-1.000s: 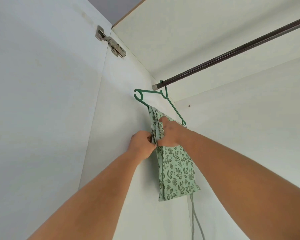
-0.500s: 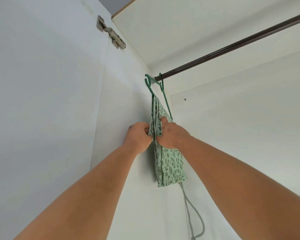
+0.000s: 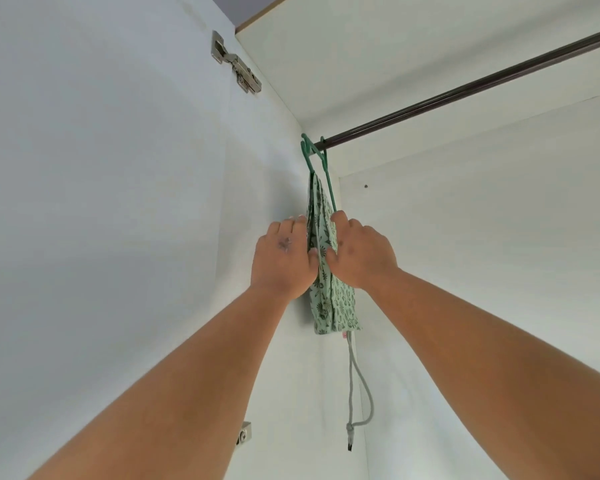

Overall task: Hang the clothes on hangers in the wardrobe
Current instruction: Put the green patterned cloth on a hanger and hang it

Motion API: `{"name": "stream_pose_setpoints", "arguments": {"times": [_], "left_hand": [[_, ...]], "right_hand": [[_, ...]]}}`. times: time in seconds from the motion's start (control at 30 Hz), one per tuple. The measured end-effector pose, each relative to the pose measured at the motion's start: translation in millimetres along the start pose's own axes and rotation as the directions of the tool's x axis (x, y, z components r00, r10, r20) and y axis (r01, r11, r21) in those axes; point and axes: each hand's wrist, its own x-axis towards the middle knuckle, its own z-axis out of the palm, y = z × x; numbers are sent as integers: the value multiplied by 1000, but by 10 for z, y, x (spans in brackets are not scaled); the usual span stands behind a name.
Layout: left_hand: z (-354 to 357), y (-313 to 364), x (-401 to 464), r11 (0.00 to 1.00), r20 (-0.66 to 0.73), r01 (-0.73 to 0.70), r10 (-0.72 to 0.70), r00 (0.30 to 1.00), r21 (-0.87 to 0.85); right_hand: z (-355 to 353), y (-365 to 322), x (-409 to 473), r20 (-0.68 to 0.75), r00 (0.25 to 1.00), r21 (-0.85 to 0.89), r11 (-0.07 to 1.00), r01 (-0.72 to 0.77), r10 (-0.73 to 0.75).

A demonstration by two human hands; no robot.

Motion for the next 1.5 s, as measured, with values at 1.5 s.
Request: {"name": "stream_pose_setpoints", "arguments": {"times": [1.5], "left_hand": [[-6614, -775, -2622, 637, 138, 84, -290, 947, 766]], "right_hand": [[-3849, -4349, -2162, -125, 978, 523, 827, 208, -167]]}}
